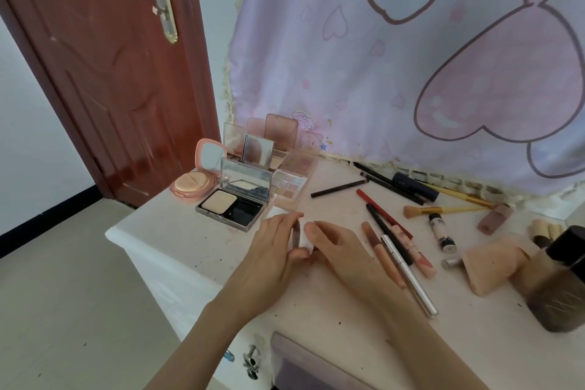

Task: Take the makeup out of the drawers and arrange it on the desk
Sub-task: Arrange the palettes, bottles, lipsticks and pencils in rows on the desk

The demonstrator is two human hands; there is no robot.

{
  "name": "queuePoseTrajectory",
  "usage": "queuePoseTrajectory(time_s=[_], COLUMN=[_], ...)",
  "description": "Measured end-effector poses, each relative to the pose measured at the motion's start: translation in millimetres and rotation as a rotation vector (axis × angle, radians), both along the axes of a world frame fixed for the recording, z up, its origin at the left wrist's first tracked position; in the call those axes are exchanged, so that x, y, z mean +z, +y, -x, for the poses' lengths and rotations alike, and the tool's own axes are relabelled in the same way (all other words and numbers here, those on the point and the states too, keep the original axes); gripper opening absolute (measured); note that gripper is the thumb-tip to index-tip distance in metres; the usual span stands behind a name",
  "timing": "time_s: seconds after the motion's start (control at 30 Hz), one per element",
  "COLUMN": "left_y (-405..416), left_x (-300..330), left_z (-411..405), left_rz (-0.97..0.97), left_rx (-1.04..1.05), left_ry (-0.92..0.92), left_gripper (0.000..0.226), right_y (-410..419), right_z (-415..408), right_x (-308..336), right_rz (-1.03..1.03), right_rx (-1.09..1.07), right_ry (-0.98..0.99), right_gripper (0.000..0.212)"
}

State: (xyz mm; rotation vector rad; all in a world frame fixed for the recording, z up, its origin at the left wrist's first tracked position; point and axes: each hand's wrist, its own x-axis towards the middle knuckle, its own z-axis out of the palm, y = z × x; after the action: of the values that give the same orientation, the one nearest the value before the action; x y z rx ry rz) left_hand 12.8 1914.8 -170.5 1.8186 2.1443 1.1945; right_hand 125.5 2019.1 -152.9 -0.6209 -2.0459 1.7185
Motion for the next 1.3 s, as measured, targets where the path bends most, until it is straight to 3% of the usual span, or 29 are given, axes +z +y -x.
queuePoseTrajectory(time_s=[0.1,0.23,0.3,0.4,0.57,0.77,0.9,1.07,1.17,1.3], left_y=[0,-3,-5,-6,-9,-8,-8,-10,-13,-29], left_x=[3,5,6,5,6,6,6,10,12,3], left_z=[0,-2,-3,-3,0,-2,1,1,1,9], left_rz=[0.005,-0.052,-0.075,-0.135,-0.157,-0.142,-0.151,-0.171,-0.21,-0.169], left_rx=[0.028,0.01,-0.026,-0.025,0.03,-0.021,-0.034,0.097,0.205,0.331], left_ry=[-0.02,-0.005,0.017,0.1,-0.05,-0.056,-0.047,-0.224,-0.314,-0.27], left_gripper=[0.059,0.065,0.069,0.065,0.054,0.069,0.062,0.053,0.054,0.05], right_y=[2,-1,1,3,2,3,3,5,5,5], right_z=[-1,1,3,6,8,4,4,2,1,1], right_x=[1,1,-1,-3,-4,-1,-1,-1,-2,-3], right_rz=[0.038,0.173,0.209,0.184,0.07,0.072,0.057,0.038,0.128,0.04], right_rx=[-0.004,-0.007,-0.005,-0.032,-0.064,0.004,-0.023,-0.01,-0.026,-0.067], right_ry=[0.005,0.083,0.1,0.057,-0.021,-0.002,-0.008,-0.019,0.066,0.044], right_gripper=[0.022,0.054,0.059,0.059,0.056,0.045,0.046,0.034,0.019,0.032])
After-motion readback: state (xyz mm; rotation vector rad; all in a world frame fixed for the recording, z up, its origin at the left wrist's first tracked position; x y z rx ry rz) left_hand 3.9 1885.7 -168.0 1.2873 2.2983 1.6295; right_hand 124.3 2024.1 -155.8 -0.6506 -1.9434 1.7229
